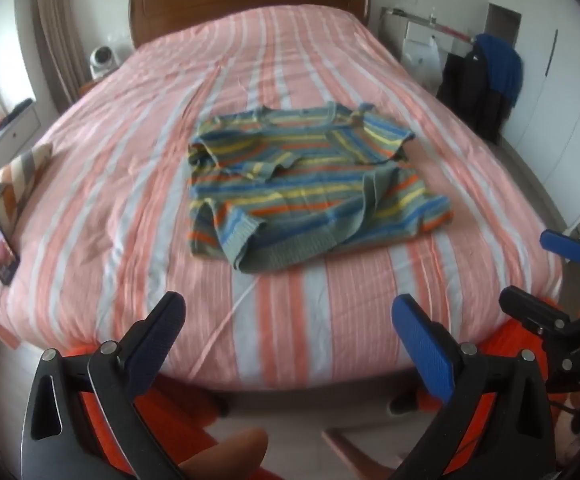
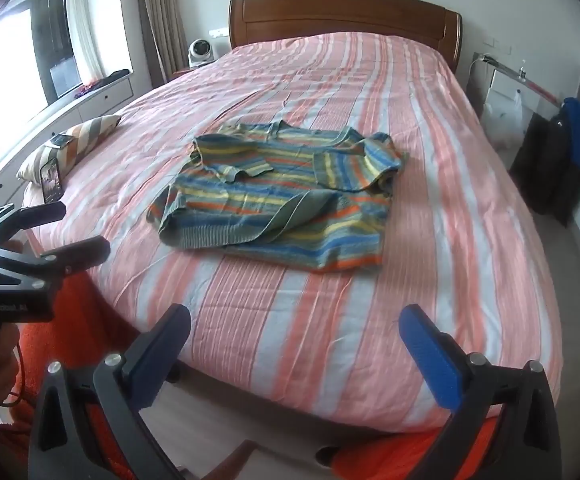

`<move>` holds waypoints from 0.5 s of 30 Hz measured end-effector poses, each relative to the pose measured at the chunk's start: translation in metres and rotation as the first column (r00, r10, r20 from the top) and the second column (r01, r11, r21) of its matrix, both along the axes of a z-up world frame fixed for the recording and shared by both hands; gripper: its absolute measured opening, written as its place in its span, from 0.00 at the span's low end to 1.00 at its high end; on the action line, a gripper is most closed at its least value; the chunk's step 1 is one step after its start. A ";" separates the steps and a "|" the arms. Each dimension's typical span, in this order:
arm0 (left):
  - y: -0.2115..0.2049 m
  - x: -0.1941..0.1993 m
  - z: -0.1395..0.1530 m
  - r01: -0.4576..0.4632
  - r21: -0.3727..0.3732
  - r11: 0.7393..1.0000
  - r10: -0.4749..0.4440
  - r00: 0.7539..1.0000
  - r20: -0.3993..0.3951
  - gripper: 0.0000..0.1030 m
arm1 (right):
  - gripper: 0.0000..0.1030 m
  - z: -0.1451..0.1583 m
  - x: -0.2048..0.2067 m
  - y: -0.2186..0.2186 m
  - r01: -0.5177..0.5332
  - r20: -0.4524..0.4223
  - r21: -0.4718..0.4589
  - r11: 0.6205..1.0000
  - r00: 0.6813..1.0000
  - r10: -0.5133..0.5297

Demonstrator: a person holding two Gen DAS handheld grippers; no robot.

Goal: Fold small clothes

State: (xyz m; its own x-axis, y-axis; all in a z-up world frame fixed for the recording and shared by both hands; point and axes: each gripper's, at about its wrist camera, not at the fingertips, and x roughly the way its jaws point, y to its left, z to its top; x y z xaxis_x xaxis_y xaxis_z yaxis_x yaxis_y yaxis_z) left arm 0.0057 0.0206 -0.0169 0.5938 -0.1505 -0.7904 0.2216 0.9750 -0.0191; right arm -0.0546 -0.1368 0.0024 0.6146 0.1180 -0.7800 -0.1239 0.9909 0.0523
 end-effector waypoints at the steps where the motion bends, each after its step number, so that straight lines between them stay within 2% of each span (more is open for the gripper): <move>1: 0.000 -0.001 -0.001 0.002 -0.001 1.000 -0.002 1.000 -0.006 1.00 | 1.00 0.000 0.002 0.000 0.000 0.003 0.003 1.000 1.000 0.000; 4: 0.005 -0.001 0.001 -0.013 0.013 1.000 0.013 1.000 -0.001 1.00 | 1.00 -0.001 0.011 -0.002 0.001 0.012 0.003 1.000 1.000 -0.001; 8: 0.038 0.007 0.014 -0.093 -0.026 0.995 0.094 0.995 0.032 1.00 | 1.00 0.001 0.032 -0.014 0.037 0.046 -0.034 0.999 0.998 -0.036; 11: 0.058 0.011 0.019 -0.149 -0.020 0.989 0.150 0.987 0.053 1.00 | 1.00 0.004 0.033 -0.024 0.058 0.071 -0.048 0.997 0.996 -0.054; 15: 0.067 0.019 0.011 -0.184 -0.004 0.983 0.184 0.983 0.029 1.00 | 1.00 0.001 0.036 -0.035 0.080 0.064 -0.060 0.995 0.995 -0.076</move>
State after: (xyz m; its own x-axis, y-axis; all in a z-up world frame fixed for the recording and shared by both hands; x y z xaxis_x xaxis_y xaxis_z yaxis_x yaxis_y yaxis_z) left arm 0.0244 0.0879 -0.0061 0.6345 -0.0374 -0.7720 0.0392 0.9991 -0.0162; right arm -0.0188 -0.1717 0.0029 0.6673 0.0203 -0.7445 -0.0470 0.9988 -0.0148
